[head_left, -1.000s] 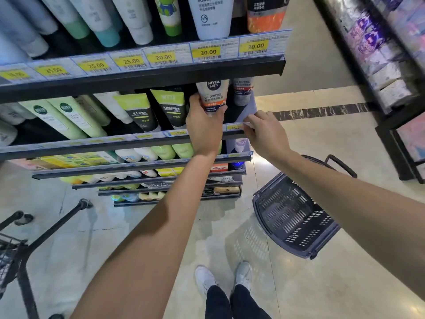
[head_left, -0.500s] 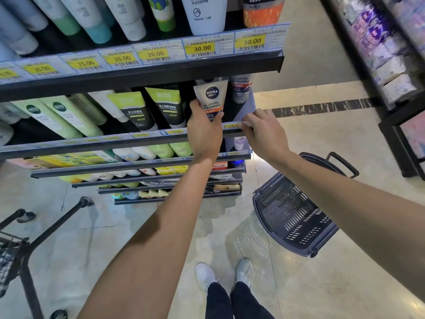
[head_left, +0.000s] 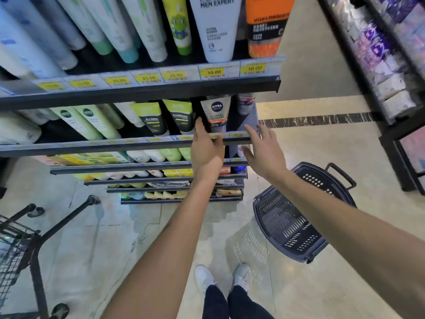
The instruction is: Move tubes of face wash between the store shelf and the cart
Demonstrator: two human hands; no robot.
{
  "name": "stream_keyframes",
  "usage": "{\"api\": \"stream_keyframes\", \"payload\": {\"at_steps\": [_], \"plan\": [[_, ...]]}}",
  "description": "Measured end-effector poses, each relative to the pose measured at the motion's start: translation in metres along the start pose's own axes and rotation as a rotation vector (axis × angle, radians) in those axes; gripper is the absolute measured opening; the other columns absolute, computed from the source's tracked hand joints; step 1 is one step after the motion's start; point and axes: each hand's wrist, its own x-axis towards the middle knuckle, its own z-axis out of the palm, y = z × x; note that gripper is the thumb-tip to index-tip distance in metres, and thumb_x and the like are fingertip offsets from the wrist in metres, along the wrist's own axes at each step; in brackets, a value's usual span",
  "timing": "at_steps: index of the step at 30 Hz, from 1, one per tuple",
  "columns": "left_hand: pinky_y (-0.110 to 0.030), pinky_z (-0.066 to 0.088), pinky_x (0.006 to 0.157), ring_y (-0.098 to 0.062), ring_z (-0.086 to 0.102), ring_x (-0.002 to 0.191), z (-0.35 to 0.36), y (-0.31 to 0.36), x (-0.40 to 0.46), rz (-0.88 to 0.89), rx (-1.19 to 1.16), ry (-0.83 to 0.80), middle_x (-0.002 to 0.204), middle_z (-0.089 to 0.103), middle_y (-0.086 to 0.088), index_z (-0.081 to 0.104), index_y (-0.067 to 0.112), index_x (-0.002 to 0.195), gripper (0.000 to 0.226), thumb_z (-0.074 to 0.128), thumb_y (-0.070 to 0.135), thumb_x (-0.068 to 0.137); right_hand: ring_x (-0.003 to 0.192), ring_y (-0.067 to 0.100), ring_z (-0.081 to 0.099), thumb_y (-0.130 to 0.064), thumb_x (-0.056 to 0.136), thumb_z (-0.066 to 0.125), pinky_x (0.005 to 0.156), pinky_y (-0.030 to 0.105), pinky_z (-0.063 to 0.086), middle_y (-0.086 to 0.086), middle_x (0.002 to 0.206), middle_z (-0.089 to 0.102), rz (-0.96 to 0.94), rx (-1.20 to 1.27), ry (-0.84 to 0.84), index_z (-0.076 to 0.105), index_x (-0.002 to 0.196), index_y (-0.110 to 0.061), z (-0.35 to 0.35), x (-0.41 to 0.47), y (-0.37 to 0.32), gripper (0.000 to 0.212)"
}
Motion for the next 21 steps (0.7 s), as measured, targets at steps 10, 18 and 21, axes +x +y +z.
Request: {"api": "stream_keyframes", "payload": {"at_steps": [10, 18, 21], "plan": [[-0.047, 0.051, 0.097, -0.03, 0.061, 0.117, -0.135, -0.096, -0.115, 0.056, 0.362, 0.065, 0.132, 0.061, -0.007, 0.053, 0.016, 0.14, 0.045, 0.051, 0.041, 0.102, 0.125, 0.032, 0.05, -0.047, 0.102, 0.051, 0.096, 0.043, 0.049, 0.006, 0.137, 0.056, -0.267, -0.056, -0.258, 0.052, 0.139, -0.022, -0.007, -0.104, -0.117, 0.045], [-0.044, 0.047, 0.103, -0.03, 0.058, 0.124, -0.268, -0.212, -0.205, -0.246, 0.378, 0.265, 0.136, 0.06, -0.005, 0.057, 0.017, 0.14, 0.052, 0.044, 0.045, 0.099, 0.148, 0.021, 0.034, -0.046, 0.106, 0.044, 0.114, 0.039, 0.035, -0.003, 0.158, 0.041, -0.597, -0.025, -0.442, 0.04, 0.154, -0.03, 0.02, -0.137, -0.293, 0.051], [-0.042, 0.044, 0.107, -0.028, 0.054, 0.129, -0.316, -0.256, -0.239, -0.363, 0.364, 0.335, 0.142, 0.054, -0.003, 0.051, 0.019, 0.145, 0.047, 0.049, 0.04, 0.103, 0.146, 0.017, 0.036, -0.047, 0.105, 0.045, 0.116, 0.038, 0.036, -0.006, 0.156, 0.044, -0.699, -0.011, -0.478, 0.046, 0.151, -0.029, 0.05, -0.156, -0.357, 0.049]]}}
